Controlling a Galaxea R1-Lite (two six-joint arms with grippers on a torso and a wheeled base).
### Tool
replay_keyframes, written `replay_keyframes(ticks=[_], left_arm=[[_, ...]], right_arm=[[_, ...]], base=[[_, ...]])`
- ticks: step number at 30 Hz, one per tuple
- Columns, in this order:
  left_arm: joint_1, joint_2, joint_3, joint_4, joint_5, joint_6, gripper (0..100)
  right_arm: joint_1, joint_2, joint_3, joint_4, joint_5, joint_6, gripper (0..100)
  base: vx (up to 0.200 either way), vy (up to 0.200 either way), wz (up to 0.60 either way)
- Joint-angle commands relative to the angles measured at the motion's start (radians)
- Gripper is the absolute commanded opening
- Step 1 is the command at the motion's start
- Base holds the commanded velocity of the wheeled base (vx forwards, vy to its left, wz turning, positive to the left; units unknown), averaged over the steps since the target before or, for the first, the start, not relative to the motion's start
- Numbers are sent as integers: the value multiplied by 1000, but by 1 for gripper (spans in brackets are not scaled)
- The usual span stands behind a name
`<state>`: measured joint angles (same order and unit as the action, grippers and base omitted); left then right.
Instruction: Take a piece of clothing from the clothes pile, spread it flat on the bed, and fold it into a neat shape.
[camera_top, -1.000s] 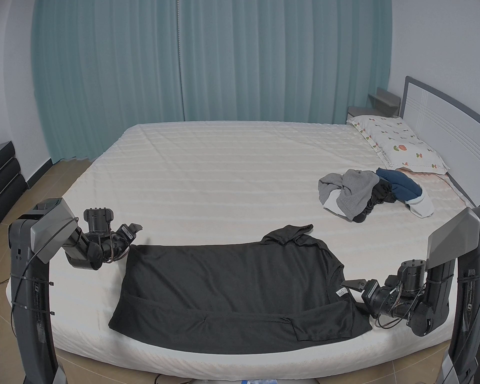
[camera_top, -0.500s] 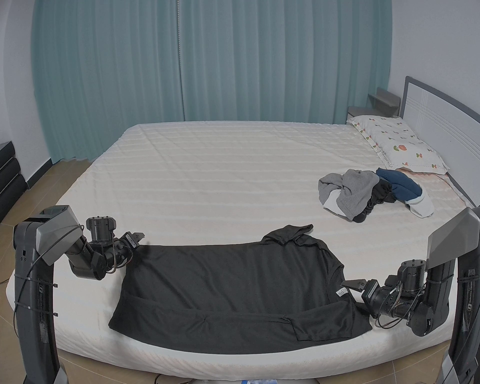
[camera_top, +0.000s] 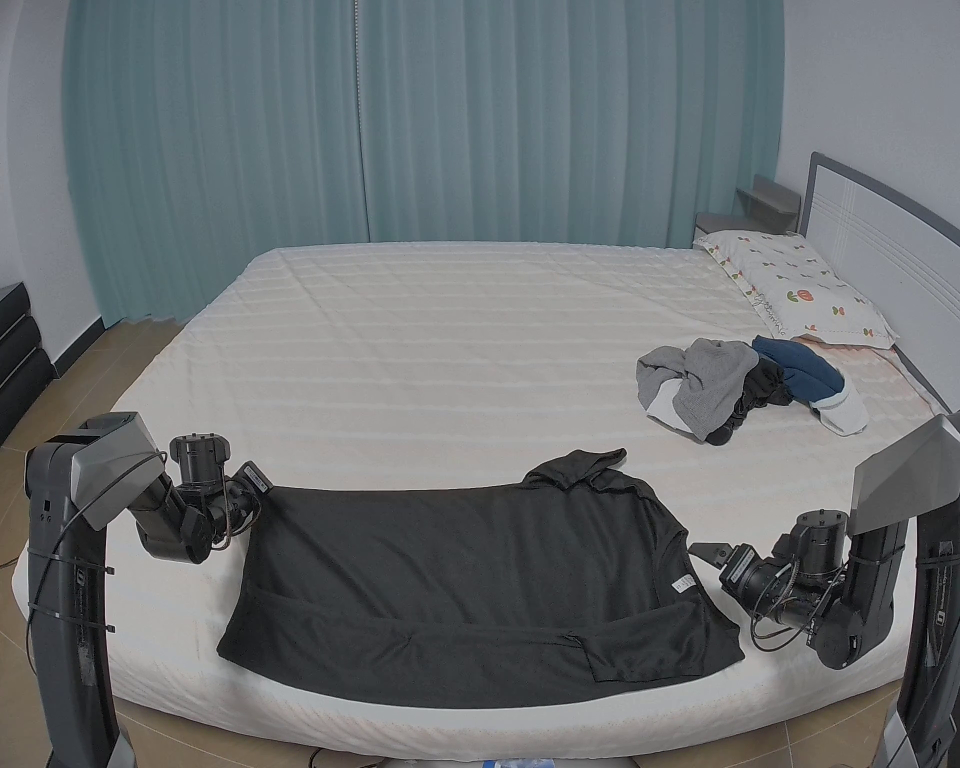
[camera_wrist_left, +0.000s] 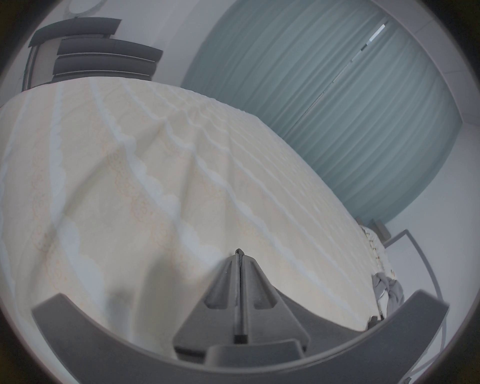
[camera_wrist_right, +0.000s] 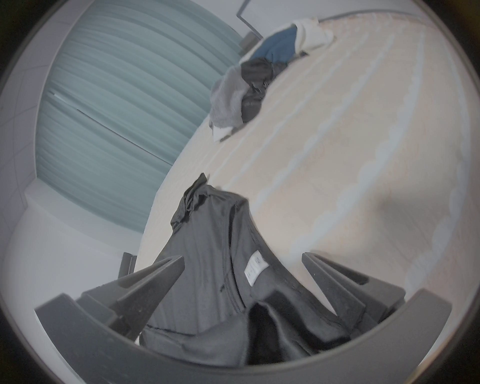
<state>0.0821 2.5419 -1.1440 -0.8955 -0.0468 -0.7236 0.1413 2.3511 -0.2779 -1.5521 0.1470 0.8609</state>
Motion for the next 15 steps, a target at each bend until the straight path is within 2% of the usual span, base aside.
replay_keyframes(ticks=[1, 5, 6, 7, 8, 9, 13, 15], left_arm=[[-1, -38, 58, -59, 12, -28, 0], [-1, -60, 98, -92, 10, -28, 0], [-1, -60, 98, -92, 10, -28, 0], [-1, -60, 98, -92, 10, -28, 0], [-1, -58, 98, -92, 12, -28, 0], [-1, -55, 99, -92, 12, -28, 0], [1, -51, 115, -92, 10, -28, 0], [1, -51, 122, -94, 7, -30, 0]], right_arm=[[50, -24, -76, 1, -35, -26, 100], [50, -53, -211, 150, -41, -117, 100], [50, -53, -211, 150, -41, -117, 100], [50, -67, -320, 274, -57, -172, 100], [50, -67, -336, 296, -58, -178, 100], [57, -64, -426, 399, -76, -204, 100], [72, -26, -643, 615, -89, -237, 100], [73, 34, -774, 718, -90, -290, 100]], base=[[0, 0, 0], [0, 0, 0], [0, 0, 0], [0, 0, 0], [0, 0, 0], [0, 0, 0], [0, 0, 0], [0, 0, 0]])
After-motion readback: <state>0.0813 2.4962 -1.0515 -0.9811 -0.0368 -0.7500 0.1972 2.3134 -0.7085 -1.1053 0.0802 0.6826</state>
